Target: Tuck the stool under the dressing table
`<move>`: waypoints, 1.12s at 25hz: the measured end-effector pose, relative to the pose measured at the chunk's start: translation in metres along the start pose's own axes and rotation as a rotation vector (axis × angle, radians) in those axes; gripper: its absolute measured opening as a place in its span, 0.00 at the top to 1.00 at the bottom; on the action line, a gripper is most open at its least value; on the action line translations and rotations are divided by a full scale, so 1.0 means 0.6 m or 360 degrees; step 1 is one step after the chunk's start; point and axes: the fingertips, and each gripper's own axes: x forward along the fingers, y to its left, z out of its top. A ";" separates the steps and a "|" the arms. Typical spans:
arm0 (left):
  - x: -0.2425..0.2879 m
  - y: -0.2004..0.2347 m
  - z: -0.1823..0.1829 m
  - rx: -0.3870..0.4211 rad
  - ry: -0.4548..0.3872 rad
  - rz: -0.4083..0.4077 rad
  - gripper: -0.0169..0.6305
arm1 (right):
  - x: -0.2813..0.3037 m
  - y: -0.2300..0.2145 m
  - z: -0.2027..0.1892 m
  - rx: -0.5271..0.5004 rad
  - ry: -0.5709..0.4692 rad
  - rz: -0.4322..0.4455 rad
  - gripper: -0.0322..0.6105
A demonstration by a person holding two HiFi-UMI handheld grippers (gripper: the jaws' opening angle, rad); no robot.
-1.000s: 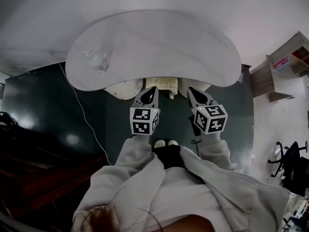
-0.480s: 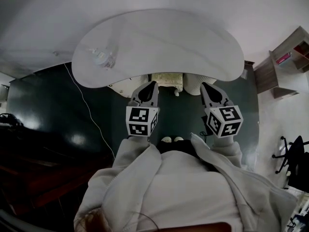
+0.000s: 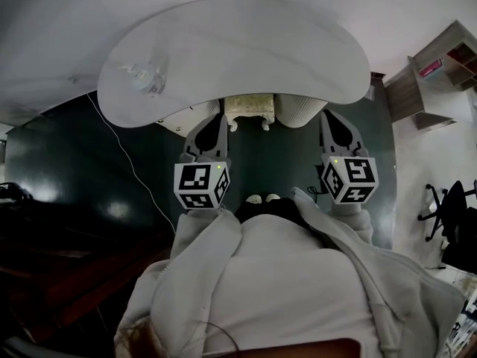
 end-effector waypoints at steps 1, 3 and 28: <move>-0.002 0.001 0.000 -0.0002 -0.0002 0.0000 0.95 | -0.001 -0.005 -0.002 0.0013 0.0003 -0.0015 0.87; -0.001 0.001 -0.003 -0.0005 0.0002 -0.0006 0.95 | -0.001 -0.012 -0.005 0.0041 0.0008 -0.0031 0.87; -0.026 -0.044 -0.034 0.0011 0.0061 0.0000 0.95 | -0.024 0.044 -0.033 0.0080 0.0034 0.0053 0.87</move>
